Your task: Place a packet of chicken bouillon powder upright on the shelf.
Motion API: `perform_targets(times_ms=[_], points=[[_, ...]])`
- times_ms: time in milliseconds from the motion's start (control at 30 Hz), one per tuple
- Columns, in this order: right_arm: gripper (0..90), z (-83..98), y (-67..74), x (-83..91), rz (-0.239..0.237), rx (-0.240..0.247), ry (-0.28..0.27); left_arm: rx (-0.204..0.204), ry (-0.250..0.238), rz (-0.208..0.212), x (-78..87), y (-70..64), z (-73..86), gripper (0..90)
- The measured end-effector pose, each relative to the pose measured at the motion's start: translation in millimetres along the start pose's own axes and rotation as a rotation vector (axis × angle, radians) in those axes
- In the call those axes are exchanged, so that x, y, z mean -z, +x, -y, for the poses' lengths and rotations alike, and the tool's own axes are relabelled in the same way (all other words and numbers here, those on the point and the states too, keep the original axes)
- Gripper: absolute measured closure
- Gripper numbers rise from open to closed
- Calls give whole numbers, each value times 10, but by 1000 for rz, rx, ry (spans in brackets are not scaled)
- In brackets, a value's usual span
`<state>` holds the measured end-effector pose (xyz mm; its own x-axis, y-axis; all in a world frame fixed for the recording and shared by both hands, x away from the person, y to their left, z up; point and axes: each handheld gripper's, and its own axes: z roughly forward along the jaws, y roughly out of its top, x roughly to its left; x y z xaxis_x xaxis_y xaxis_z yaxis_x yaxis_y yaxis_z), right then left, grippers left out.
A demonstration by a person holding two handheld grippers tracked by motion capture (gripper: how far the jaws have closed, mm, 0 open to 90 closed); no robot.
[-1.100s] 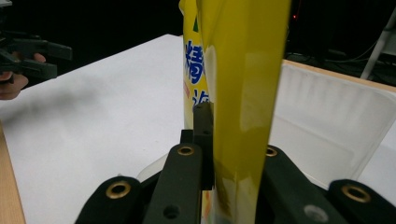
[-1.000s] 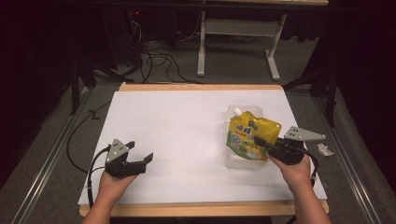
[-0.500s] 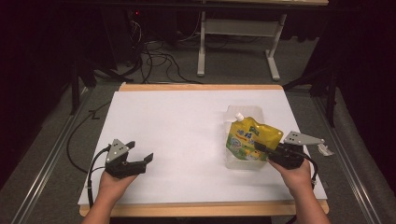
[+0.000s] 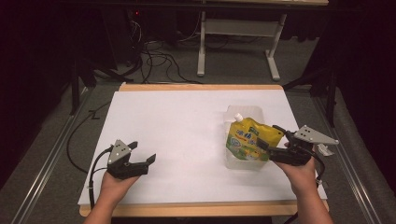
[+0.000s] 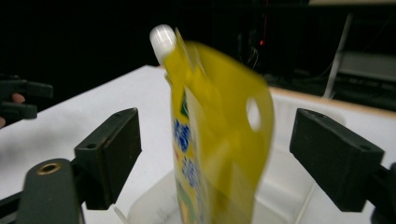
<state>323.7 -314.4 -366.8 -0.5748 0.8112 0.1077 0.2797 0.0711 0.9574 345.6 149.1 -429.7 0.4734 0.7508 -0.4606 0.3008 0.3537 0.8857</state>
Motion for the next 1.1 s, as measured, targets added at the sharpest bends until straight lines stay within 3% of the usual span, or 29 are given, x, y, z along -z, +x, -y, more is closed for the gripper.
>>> perform_targets(times_ms=[200, 400, 433, 467, 567, 633, 733, 767, 800, 1100], points=[[155, -283, 276, 132, -9, 80, -97, -2, 13, 30, -12, -104, 31, 157], [163, -423, 616, 85, -110, 145, -127, 1, 23, 59, -18, -207, 63, 156], [163, -423, 616, 85, -110, 145, -127, 1, 23, 59, -18, -207, 63, 156], [165, -393, 704, -3, -144, 141, -108, -8, 29, 69, -20, -239, 80, 156], [166, -326, 756, -117, -167, 133, -75, -6, 31, 77, -24, -269, 94, 156], [171, -148, 795, -321, -199, 110, -25, -14, 43, 82, -30, -283, 117, 156], [185, 111, 830, -530, -207, 97, 48, -22, 51, 80, -37, -276, 128, 156], [185, 111, 830, -530, -207, 97, 48, -22, 51, 80, -37, -276, 128, 156], [188, 228, 855, -629, -203, 104, 119, -21, 51, 79, -35, -268, 122, 156], [196, 240, 833, -639, -202, 94, 114, -11, 46, 76, -25, -250, 112, 156]])
